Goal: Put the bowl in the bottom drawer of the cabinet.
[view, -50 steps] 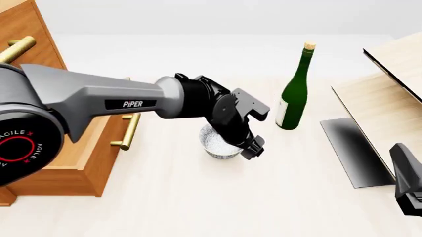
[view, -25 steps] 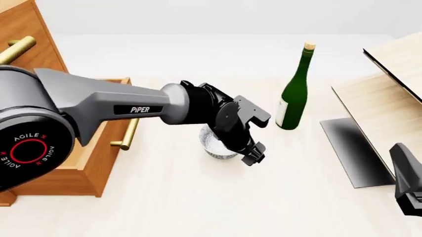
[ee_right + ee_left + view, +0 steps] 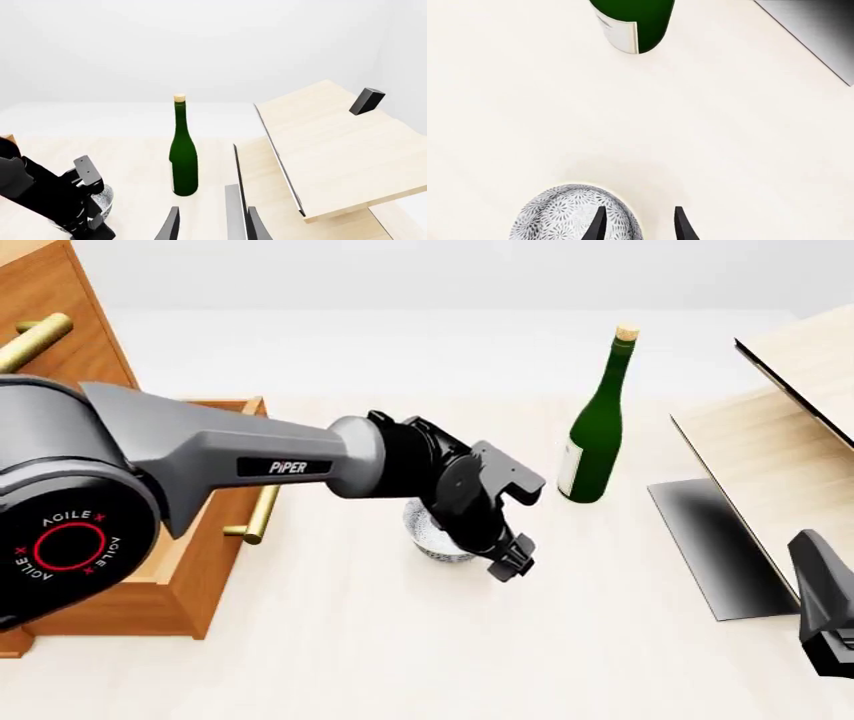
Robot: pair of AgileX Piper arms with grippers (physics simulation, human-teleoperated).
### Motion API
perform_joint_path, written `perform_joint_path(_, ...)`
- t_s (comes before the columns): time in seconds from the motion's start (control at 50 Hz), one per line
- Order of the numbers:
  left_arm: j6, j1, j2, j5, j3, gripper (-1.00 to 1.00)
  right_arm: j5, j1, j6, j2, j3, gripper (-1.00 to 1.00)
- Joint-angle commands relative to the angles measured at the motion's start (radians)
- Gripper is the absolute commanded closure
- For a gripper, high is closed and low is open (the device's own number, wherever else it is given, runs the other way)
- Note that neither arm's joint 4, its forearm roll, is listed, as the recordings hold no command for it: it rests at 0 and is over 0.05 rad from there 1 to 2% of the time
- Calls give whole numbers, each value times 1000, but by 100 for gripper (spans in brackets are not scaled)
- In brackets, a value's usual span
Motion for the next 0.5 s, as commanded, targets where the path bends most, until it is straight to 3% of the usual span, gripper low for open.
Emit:
perform_joint_path(0.02, -3, 0, 3, -5, 5, -100, 0, 0, 0, 0, 0, -100)
perform_joint_path(0.04, -3, -1, 2, -7, 7, 100, 0, 0, 0, 0, 0, -100)
perform_joint_path(0.3, 49, 10, -19, -29, 32, 100, 0, 0, 0, 0, 0, -100)
perform_joint_path(0.5, 49, 8, -70, -66, 72, 100, 0, 0, 0, 0, 0, -100)
